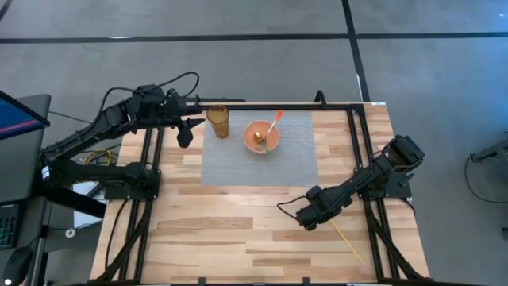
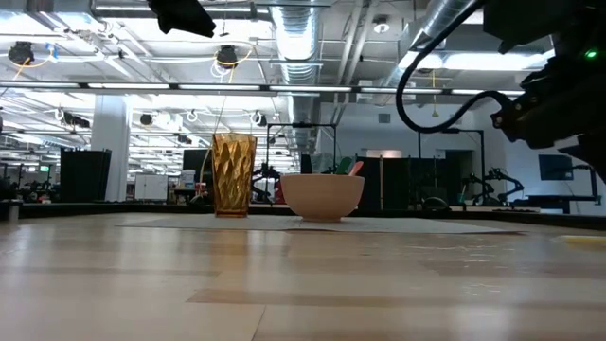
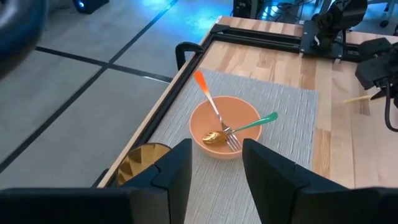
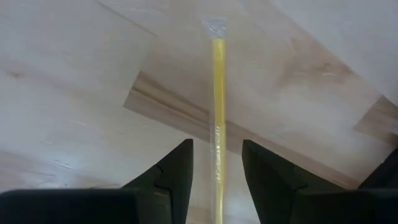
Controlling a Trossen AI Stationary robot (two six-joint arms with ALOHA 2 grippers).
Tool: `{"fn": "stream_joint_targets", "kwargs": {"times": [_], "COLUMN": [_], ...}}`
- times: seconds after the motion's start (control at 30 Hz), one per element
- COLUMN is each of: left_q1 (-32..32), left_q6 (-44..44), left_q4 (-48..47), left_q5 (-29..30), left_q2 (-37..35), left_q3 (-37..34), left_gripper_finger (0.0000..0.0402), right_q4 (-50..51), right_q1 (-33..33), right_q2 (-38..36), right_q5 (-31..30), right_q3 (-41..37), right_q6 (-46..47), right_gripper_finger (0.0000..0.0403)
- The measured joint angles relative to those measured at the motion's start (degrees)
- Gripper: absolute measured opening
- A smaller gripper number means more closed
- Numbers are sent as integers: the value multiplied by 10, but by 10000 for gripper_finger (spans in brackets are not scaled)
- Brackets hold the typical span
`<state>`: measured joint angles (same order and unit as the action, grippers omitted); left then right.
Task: Pick & Place Utensil
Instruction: Put the yellow straw into the orange glass cup
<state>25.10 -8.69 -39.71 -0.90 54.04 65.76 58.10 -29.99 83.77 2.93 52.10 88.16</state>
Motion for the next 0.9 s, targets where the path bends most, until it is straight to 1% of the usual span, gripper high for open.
{"fn": "stream_joint_targets", "kwargs": {"times": [0.53,0.9], "left_q1": [0,0], "left_q6": [0,0], "left_q4": [8,12], "left_q5": [0,0], "left_q2": [0,0], "left_q3": [0,0], "left_gripper_finger": [145,145], "right_q4": [-2,-3], "right_q1": [-26,-26], "right_q2": [0,0], "right_q5": [2,-4], "right_q3": [0,0], "right_q6": [0,0], "right_gripper_finger": [131,131]}}
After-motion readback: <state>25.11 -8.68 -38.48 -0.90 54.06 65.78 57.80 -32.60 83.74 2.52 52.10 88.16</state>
